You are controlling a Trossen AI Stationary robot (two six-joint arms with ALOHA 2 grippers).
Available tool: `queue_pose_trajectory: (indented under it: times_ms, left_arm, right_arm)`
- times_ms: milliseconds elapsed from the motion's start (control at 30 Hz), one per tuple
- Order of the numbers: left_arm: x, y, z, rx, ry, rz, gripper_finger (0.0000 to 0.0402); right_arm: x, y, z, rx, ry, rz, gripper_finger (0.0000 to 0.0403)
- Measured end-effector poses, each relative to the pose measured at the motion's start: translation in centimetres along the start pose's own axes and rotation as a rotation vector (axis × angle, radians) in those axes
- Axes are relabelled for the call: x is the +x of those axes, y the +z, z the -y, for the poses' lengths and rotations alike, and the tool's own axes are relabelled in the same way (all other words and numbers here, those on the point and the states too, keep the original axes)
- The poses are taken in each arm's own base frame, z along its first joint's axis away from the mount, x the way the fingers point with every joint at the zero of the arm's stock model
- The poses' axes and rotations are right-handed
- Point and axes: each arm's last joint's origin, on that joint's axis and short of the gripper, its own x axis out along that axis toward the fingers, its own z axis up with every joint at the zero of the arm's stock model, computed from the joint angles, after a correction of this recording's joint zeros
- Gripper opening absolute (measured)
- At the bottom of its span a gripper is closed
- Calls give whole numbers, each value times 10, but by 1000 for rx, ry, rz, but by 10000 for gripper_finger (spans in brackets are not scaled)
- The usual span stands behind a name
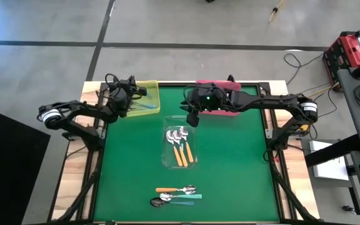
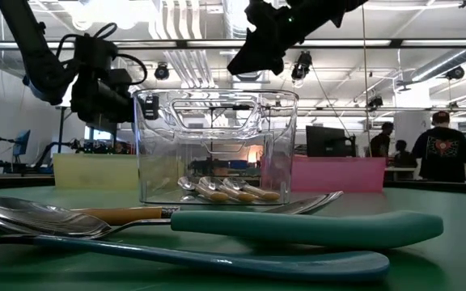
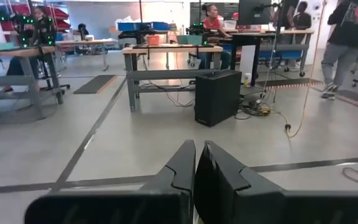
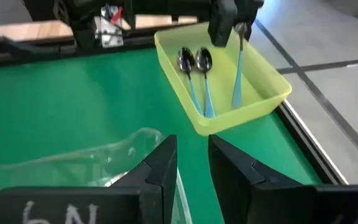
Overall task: Sort silverware by color (type)
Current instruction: Put the right blue spoon into the yellow bin
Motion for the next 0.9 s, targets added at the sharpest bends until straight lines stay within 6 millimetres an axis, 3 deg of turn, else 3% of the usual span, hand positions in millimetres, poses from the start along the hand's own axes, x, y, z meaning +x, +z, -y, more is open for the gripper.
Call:
queue_pose_trajectory:
  times_ms: [500,900]
  left_arm:
    - [4,-14,1,-36,50,-36,6]
    - [3,-17,-1,81,101,-58,23]
  right_arm:
    - [1,-1,0,5,0,7,78]
    - [1,-1,0,5,0,6,71]
